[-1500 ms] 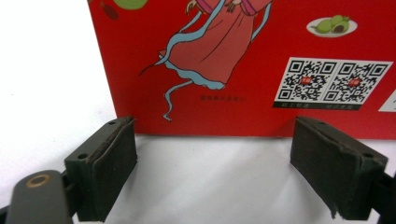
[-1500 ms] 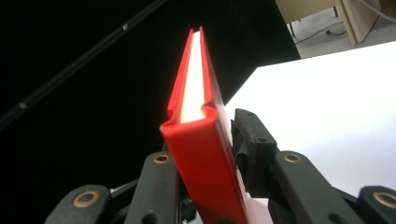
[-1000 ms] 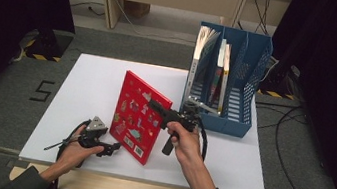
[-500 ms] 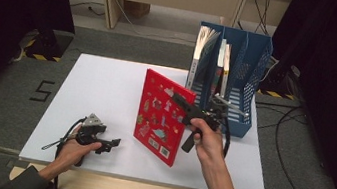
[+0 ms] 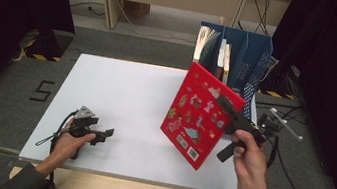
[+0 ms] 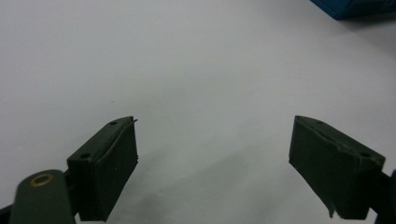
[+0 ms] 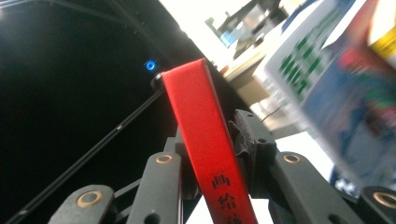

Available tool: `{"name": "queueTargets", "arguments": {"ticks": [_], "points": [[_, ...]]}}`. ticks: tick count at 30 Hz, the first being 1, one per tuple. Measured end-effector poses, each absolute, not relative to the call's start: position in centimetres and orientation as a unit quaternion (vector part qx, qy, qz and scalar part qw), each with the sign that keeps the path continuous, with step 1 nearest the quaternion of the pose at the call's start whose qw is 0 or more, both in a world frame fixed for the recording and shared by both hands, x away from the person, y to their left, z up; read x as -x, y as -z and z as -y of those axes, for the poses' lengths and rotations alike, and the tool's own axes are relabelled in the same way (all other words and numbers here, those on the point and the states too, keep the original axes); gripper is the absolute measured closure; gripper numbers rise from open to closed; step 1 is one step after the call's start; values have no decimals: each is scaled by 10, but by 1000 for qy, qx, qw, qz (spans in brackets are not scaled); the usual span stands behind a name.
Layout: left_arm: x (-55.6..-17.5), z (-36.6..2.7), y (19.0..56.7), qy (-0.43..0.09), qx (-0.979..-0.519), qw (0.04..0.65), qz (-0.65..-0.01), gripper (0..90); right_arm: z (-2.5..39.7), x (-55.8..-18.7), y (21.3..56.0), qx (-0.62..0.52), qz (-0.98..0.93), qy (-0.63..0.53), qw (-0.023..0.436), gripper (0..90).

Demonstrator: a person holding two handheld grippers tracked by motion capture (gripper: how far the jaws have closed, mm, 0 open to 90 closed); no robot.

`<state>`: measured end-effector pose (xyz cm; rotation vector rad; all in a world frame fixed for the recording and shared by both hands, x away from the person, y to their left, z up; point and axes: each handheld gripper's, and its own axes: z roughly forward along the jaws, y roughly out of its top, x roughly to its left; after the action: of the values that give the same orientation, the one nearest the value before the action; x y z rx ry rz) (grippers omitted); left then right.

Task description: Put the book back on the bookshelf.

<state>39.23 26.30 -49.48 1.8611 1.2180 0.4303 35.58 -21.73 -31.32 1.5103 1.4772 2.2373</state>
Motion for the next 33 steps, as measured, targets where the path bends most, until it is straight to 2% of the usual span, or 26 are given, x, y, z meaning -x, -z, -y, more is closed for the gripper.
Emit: {"name": "queueTargets", "arguments": {"ticks": [11,12,14,15,19,33], "points": [[-395,-262,496,-173,-742,424,-489,147,288,-336,313,-534,-408,-736,79,725],[-396,-263,497,-180,-745,414,-490,147,294,-335,312,-536,-401,-738,87,726],[-396,-263,496,-240,-763,369,-473,148,307,-333,309,-545,-386,-739,97,726],[-396,-264,494,-254,-767,359,-466,147,313,-333,308,-544,-382,-740,104,725],[-400,-267,497,-250,-777,341,-467,147,330,-334,303,-556,-356,-741,121,723],[-402,-271,501,-226,-776,349,-475,149,366,-389,276,-579,-316,-735,158,717]]}}
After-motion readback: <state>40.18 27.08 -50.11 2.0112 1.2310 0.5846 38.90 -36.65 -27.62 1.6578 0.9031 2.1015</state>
